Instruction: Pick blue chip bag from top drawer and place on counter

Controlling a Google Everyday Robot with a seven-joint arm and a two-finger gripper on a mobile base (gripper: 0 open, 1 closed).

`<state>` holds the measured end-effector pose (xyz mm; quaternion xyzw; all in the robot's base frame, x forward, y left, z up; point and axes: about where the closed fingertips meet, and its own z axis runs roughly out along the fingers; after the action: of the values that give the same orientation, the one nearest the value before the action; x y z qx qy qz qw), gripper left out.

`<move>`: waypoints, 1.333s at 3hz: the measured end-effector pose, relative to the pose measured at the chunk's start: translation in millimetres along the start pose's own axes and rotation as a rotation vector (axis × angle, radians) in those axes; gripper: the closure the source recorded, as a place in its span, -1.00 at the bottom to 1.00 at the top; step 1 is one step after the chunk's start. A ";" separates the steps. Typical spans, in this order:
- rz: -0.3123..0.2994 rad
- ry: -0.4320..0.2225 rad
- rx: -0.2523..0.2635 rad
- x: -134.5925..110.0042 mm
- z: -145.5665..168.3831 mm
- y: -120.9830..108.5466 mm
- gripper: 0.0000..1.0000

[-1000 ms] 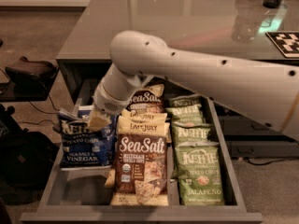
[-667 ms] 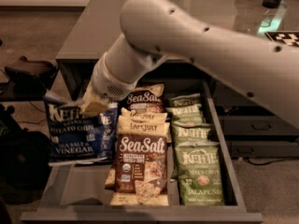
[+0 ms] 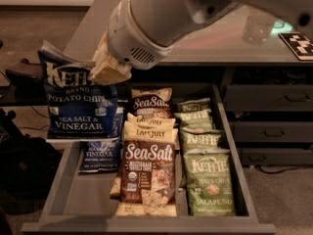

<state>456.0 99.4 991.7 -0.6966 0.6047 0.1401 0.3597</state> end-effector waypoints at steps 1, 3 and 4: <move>0.018 0.037 0.161 -0.2 -61.5 -10.9 1.00; 0.085 0.107 0.247 27.7 -133.8 -33.3 1.00; 0.126 0.107 0.190 66.3 -133.8 -39.8 1.00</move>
Offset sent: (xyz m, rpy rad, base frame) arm 0.0123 -0.1325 0.1045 -0.0338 -0.1635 -0.3387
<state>476.7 -39.1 1057.0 -0.6263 0.6763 0.0671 0.3819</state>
